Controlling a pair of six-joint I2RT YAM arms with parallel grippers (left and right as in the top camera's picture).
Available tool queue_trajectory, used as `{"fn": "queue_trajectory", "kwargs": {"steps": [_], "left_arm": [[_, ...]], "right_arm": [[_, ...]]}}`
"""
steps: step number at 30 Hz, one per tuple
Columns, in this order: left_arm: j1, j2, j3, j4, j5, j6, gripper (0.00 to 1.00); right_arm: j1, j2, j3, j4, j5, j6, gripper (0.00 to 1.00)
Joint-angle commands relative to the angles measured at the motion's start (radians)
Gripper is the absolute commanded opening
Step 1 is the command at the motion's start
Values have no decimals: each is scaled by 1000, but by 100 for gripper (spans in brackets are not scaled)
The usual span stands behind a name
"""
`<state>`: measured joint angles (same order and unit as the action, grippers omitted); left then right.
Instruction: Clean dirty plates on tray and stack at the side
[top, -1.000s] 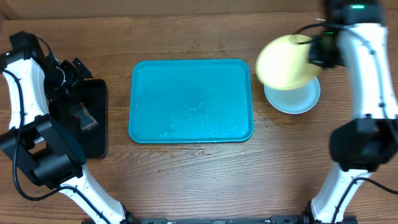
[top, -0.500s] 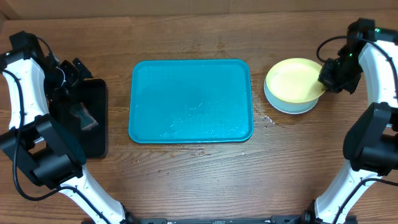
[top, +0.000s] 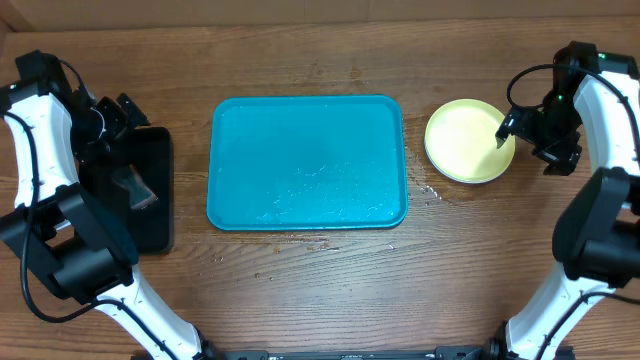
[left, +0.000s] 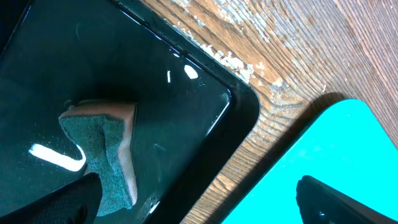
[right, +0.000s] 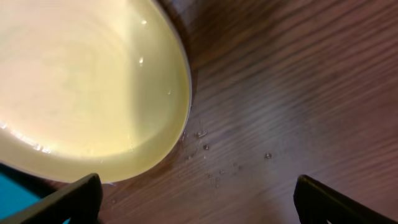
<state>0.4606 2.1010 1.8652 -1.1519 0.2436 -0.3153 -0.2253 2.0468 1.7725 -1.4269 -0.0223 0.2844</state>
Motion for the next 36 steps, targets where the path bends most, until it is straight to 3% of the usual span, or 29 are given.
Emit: {"fn": "queue_trajectory", "kwargs": {"steps": [1, 10, 20, 25, 36], "left_arm": [[4, -8, 18, 1, 8, -3, 100], [4, -8, 18, 1, 8, -3, 100], [4, -8, 18, 1, 9, -3, 100], [4, -8, 18, 1, 8, -3, 100], [4, -8, 18, 1, 9, -3, 100]], "right_arm": [[42, -184, 3, -41, -5, -35, 100], [156, -581, -34, -181, -2, -80, 100], [304, -1031, -361, -216, -165, -75, 100], [304, -1109, -425, -223, -178, -75, 100], [304, -1098, -425, -267, -189, -75, 100]]}}
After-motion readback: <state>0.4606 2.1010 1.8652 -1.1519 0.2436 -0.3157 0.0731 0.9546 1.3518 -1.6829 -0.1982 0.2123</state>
